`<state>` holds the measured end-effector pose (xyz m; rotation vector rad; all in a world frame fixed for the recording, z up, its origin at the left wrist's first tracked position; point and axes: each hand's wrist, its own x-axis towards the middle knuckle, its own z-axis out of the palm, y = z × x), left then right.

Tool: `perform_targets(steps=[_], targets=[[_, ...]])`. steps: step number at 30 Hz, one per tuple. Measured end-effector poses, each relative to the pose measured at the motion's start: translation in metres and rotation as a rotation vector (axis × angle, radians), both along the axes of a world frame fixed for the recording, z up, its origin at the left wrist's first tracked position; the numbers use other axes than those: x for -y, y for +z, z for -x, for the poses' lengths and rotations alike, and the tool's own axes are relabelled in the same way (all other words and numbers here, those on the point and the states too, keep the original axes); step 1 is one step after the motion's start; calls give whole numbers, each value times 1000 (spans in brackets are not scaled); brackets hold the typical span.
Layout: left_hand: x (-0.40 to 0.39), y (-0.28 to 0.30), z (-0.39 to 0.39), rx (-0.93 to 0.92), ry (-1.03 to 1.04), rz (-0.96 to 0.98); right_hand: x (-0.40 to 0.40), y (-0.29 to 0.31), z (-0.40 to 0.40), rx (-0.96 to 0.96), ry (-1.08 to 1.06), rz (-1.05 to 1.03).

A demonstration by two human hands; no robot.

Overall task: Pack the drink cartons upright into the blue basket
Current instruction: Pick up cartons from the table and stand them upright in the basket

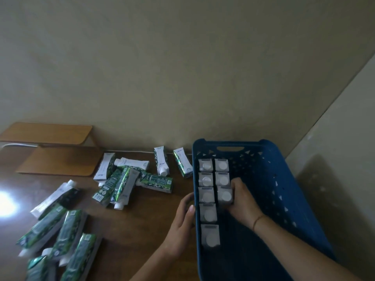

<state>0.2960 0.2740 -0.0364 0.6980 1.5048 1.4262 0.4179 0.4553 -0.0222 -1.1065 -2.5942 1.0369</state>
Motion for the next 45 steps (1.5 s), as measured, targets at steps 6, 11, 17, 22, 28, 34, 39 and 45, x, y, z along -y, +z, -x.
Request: perform_targets(steps=[6, 11, 17, 22, 28, 34, 39, 45], targets=[[10, -10, 8, -30, -49, 96, 5, 1, 4, 124, -105, 146], [54, -15, 38, -341, -62, 311, -2, 58, 12, 458, -36, -23], [150, -68, 70, -1108, -365, 467, 89, 107, 114, -12, 143, -526], [184, -83, 77, -1209, -421, 459, 204, 56, 207, 164, 922, -462], [199, -95, 74, -1072, -384, 416, 276, -24, 247, 293, 1344, -667], [203, -104, 70, -1029, -375, 404, 288, -57, 243, 172, 1338, -893], [192, -97, 74, -1143, -335, 386, 250, -27, 236, 62, 1015, -634], [150, -71, 77, -938, -226, 432, 178, 64, 197, -110, 403, -102]])
